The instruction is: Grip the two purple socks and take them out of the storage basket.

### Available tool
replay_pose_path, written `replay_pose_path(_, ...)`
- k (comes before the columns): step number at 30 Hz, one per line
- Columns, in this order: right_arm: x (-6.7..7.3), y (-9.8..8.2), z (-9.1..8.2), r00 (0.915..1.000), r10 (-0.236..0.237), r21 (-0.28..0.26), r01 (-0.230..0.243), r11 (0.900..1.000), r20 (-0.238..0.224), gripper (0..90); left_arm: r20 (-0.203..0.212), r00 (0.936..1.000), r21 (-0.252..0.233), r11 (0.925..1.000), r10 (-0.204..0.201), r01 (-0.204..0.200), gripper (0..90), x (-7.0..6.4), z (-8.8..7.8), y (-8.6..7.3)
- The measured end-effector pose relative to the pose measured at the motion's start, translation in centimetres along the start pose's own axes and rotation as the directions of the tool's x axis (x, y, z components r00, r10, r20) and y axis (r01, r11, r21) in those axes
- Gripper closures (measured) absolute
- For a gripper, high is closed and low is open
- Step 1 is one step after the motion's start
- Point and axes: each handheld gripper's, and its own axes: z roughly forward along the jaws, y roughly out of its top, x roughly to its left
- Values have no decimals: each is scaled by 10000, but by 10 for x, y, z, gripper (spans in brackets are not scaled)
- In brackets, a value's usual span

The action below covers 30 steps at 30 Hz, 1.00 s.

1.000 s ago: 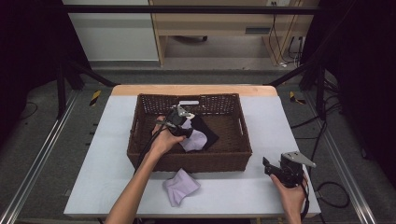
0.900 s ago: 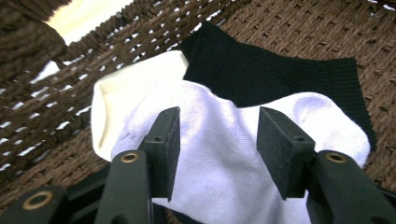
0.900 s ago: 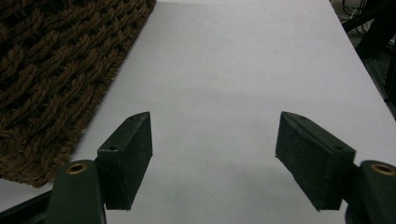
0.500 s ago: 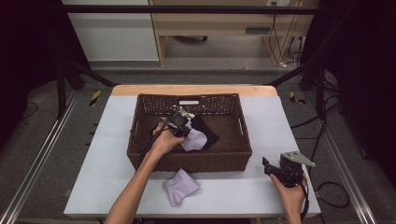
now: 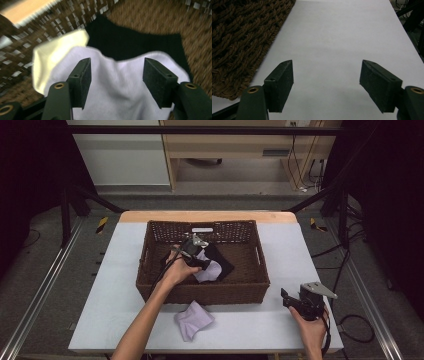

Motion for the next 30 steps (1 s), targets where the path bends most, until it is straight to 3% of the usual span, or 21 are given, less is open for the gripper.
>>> replay_pose_path(2, 0, 0, 0, 10000, -3, 0, 3, 10000, 2, 274, -11, 9991, 420, 9982, 419, -418, 455, 1, 5, -1)
replay_pose_path(3, 0, 0, 0, 10000, -3, 0, 3, 10000, 2, 274, 28, 9991, 566, 9975, 412, -413, 455, 2, 7, -2)
replay_pose_path(4, 0, 0, -1, 10000, 25, -3, -25, 10000, -2, 274, 252, 9995, 819, 9964, 200, -220, 548, 3, 10, -2)
replay_pose_path(8, -1, 0, -1, 10000, 31, -24, -31, 10000, -1, 274, 243, 9987, 918, 9946, 454, -475, 742, 1, 5, 0)
replay_pose_path(11, -1, -1, -1, 10000, 16, 15, -16, 10000, -6, 274, 237, 9995, 808, 9965, 202, -221, 840, 3, -2, 2)
replay_pose_path(12, -1, -1, -1, 10000, -4, 11, 4, 10000, -1, 274, 264, 9996, 438, 9990, -111, 99, 854, 6, -8, 3)
replay_pose_path(13, -1, -1, -1, 10000, -1, 2, 1, 10000, 7, 274, 264, 9996, 438, 9990, -111, 99, 859, 6, -8, 3)
replay_pose_path(14, -1, -1, -1, 10000, -7, 12, 7, 10000, 4, 274, 344, 9987, -266, 9989, -386, 395, 861, 8, -18, 5)
replay_pose_path(15, -1, -1, -1, 10000, -7, 12, 7, 10000, 4, 274, 344, 9987, -266, 9989, -386, 395, 863, 8, -18, 5)
replay_pose_path(18, -2, -1, 0, 10000, -13, 44, 13, 10000, 23, 274, 314, 9984, -1553, 9865, -468, 511, 865, 7, -39, 7)
replay_pose_path(19, -2, -1, 0, 10000, -13, 44, 13, 10000, 23, 274, 314, 9984, -1553, 9865, -468, 511, 865, 7, -39, 7)
replay_pose_path(21, -2, -1, 0, 10000, 52, 43, -52, 10000, 47, 274, 223, 9986, -1939, 9797, -481, 515, 865, 7, -47, 6)
replay_pose_path(24, -2, -1, -1, 10000, 30, 22, -30, 10000, 38, 274, 160, 9984, -2529, 9659, -541, 564, 865, 6, -61, 4)
replay_pose_path(28, -3, -1, -1, 10000, 33, -11, -32, 10000, 44, 274, 339, 9972, -3409, 9372, -663, 739, 865, 3, -80, 2)
replay_pose_path(30, -3, -1, -2, 10000, 42, -15, -42, 10000, 42, 275, 459, 9973, -3647, 9284, -578, 706, 865, 1, -89, 1)
